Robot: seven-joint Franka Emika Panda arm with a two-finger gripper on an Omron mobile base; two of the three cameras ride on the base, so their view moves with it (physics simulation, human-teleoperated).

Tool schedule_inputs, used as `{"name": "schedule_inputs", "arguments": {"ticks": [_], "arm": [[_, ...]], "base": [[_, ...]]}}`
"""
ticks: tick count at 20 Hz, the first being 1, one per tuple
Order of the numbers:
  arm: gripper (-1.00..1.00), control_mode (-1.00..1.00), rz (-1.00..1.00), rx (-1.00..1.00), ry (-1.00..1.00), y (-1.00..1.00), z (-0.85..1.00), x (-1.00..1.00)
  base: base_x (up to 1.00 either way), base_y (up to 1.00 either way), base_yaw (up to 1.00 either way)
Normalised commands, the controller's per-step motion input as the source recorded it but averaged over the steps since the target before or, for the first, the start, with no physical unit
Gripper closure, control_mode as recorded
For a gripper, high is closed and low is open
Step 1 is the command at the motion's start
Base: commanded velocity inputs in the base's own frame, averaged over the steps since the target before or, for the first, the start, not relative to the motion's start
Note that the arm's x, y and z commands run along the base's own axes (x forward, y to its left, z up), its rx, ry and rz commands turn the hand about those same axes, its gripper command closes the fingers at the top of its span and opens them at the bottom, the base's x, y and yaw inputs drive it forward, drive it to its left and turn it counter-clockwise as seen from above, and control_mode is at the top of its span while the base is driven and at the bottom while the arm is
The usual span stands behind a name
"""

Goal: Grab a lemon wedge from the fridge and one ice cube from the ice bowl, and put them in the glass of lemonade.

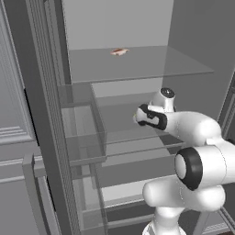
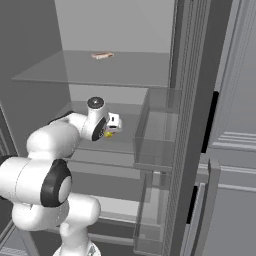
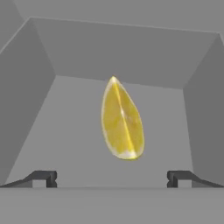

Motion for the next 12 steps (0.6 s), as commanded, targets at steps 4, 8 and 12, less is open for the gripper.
{"name": "schedule_inputs", "arguments": {"ticks": [4, 8, 12], "arm": [[-1.0, -1.0, 0.03, 0.0, 0.02, 0.0, -0.08, 0.67], [-1.0, -1.0, 0.03, 0.0, 0.0, 0.0, -0.37, 0.55], [-1.0, -1.0, 0.03, 0.0, 0.0, 0.0, -0.37, 0.33]], "base": [[0.0, 0.0, 0.0], [0.0, 0.0, 0.0], [0.0, 0.0, 0.0]]}}
